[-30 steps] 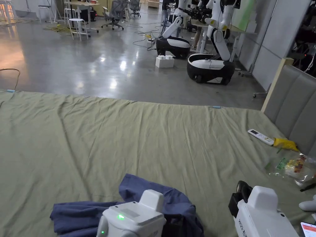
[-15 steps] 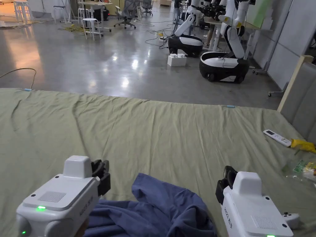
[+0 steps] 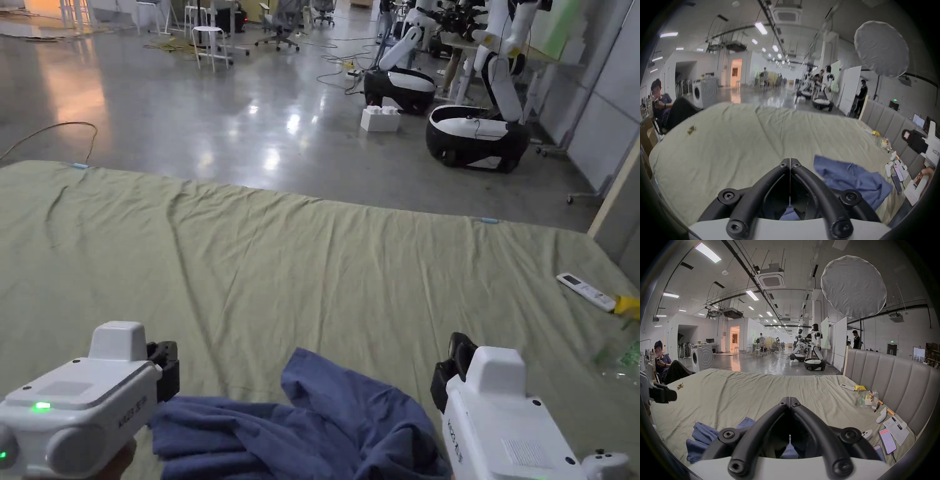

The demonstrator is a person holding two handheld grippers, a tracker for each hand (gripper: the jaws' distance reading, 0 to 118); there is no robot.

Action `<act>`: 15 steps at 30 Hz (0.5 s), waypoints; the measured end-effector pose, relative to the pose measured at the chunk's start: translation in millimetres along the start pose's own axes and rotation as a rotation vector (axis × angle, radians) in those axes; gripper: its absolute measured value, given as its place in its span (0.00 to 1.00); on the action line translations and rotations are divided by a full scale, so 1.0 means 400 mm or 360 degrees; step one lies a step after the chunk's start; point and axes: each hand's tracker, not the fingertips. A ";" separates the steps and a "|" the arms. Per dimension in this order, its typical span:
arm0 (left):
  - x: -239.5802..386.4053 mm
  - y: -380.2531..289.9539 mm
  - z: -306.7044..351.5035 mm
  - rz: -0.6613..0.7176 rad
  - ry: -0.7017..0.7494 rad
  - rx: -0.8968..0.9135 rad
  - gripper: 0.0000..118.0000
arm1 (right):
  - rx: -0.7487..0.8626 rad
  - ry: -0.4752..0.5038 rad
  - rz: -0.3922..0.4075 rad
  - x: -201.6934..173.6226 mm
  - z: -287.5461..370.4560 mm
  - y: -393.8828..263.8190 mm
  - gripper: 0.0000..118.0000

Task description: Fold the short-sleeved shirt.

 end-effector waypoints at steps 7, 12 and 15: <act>-0.104 -0.022 -0.195 0.0151 -0.0006 -0.0445 0.00 | -0.0039 -0.0008 0.0011 0.012 -0.015 -0.024 0.00; -0.139 -0.048 -0.326 0.0223 0.0076 -0.0697 0.40 | -0.0094 -0.0030 0.0010 0.030 -0.032 -0.045 0.00; -0.149 -0.062 -0.388 0.0306 0.0047 -0.0790 0.63 | -0.0118 -0.0042 0.0013 0.043 -0.044 -0.057 0.00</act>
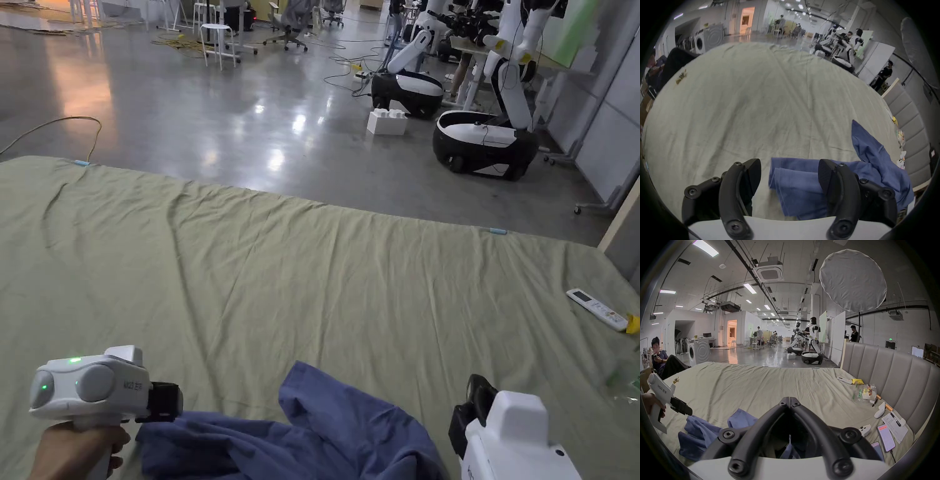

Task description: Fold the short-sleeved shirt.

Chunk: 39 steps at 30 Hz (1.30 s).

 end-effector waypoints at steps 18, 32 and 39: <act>0.088 -0.057 -0.053 -0.0449 0.0151 -0.0074 0.09 | -0.0339 0.0105 -0.0012 0.046 -0.160 -0.059 0.01; 0.070 -0.084 0.028 -0.0333 0.0068 0.0128 0.09 | -0.1312 0.0407 0.0321 -0.022 -0.536 -0.207 0.66; 0.068 -0.089 0.029 -0.0313 0.0066 0.0138 0.09 | -0.1310 0.0464 0.0202 -0.018 -0.532 -0.239 0.09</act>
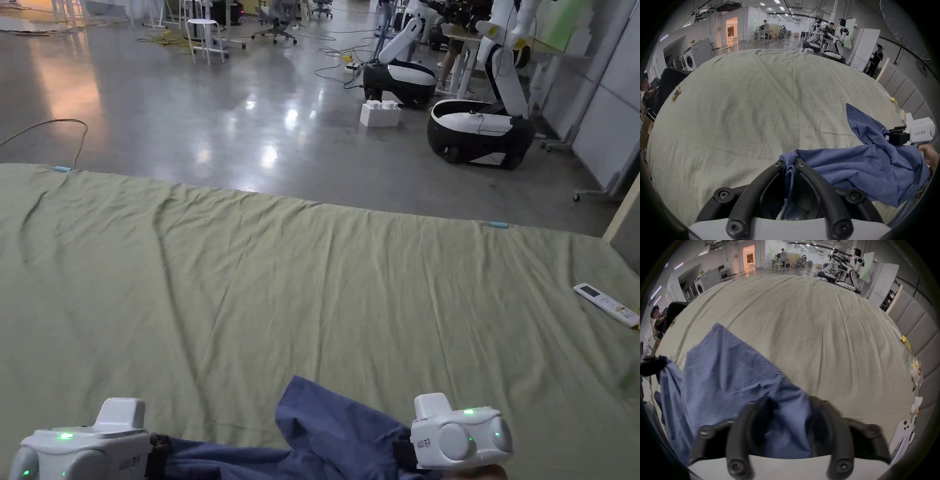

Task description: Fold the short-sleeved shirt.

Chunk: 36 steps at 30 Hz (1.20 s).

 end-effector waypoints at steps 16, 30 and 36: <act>0.034 0.150 0.199 -0.0031 -0.0036 0.0402 0.09 | 0.0817 -0.0256 -0.0036 0.009 0.379 0.048 0.03; -0.052 0.394 0.510 0.0020 -0.0034 0.0885 0.09 | 0.1318 -0.0478 -0.0126 0.108 0.772 0.142 0.03; -0.067 0.499 0.623 -0.0011 0.0028 0.0994 0.09 | 0.1488 -0.0570 -0.0121 0.122 0.887 0.213 0.03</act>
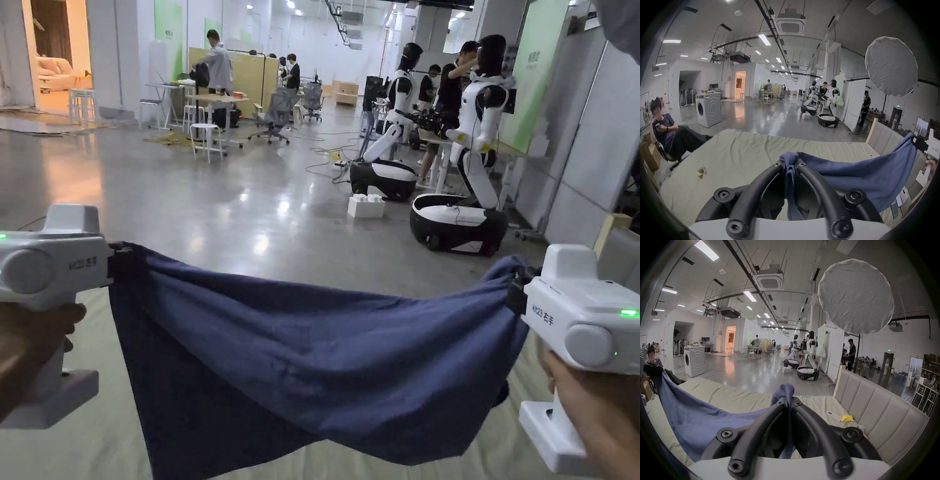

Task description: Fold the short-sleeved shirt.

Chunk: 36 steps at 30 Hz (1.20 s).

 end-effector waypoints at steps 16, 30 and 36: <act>-0.008 0.218 -0.096 -0.0035 0.0079 0.0118 0.09 | 0.0055 -0.0016 0.0073 -0.034 -0.134 0.156 0.03; 0.029 -0.047 -0.209 -0.0144 0.0066 -0.0073 0.09 | -0.0139 -0.0001 0.0055 -0.059 -0.207 -0.119 0.03; 0.007 -0.306 -0.110 -0.0130 0.0020 -0.0180 0.09 | -0.0254 0.0033 0.0071 -0.061 -0.078 -0.338 0.03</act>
